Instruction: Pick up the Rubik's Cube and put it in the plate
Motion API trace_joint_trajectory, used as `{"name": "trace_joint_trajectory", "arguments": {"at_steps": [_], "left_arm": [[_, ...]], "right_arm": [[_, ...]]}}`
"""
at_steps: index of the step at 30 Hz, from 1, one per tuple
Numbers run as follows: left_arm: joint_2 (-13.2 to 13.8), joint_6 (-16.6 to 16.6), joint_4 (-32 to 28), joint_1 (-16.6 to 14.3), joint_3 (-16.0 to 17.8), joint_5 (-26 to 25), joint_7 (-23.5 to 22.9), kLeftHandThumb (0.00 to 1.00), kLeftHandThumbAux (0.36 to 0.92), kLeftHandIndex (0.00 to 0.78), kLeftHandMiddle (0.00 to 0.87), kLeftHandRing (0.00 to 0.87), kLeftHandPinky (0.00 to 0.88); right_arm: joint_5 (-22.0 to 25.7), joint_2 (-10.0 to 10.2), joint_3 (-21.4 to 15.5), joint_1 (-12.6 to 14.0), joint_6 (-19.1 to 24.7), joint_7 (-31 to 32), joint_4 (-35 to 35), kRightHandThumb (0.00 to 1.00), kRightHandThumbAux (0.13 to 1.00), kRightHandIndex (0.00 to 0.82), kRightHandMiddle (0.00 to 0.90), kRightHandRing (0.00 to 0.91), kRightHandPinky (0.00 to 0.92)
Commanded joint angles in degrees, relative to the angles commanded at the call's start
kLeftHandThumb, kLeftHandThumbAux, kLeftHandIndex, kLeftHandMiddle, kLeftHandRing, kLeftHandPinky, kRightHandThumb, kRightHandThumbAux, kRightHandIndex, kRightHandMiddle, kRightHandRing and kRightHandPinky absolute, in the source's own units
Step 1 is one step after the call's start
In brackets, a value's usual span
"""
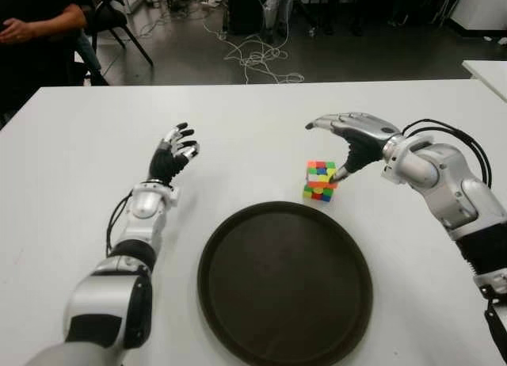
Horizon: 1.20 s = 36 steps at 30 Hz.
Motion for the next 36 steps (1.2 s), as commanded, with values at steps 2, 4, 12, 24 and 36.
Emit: {"name": "trace_joint_trajectory", "arguments": {"at_steps": [2,4,12,24,36], "left_arm": [[0.0,0.0,0.0,0.0,0.0,0.0,0.1,0.189,0.713,0.113,0.187,0.198,0.198],[0.0,0.0,0.1,0.0,0.0,0.1,0.3,0.188,0.717,0.112,0.185,0.198,0.202],[-0.1,0.0,0.1,0.1,0.2,0.0,0.4,0.182,0.736,0.107,0.171,0.183,0.180],[0.0,-0.3,0.1,0.1,0.1,0.1,0.3,0.199,0.745,0.109,0.181,0.189,0.192],[0.1,-0.7,0.1,0.1,0.0,0.2,0.0,0.179,0.738,0.107,0.173,0.182,0.185]], "right_arm": [[-0.3,0.6,0.7,-0.8,-0.9,-1.3,3.0,0.000,0.858,0.167,0.206,0.203,0.135],[-0.6,1.3,1.4,-1.7,-1.4,-2.2,5.9,0.000,0.869,0.182,0.229,0.228,0.165],[-1.7,1.7,3.0,-3.0,1.0,-0.9,7.7,0.000,0.871,0.151,0.210,0.220,0.159],[-3.5,2.3,5.1,-4.5,2.5,-1.9,10.8,0.000,0.832,0.122,0.145,0.160,0.139],[-3.5,2.7,5.6,-4.9,1.6,-3.4,12.9,0.000,0.848,0.152,0.178,0.187,0.157]]}}
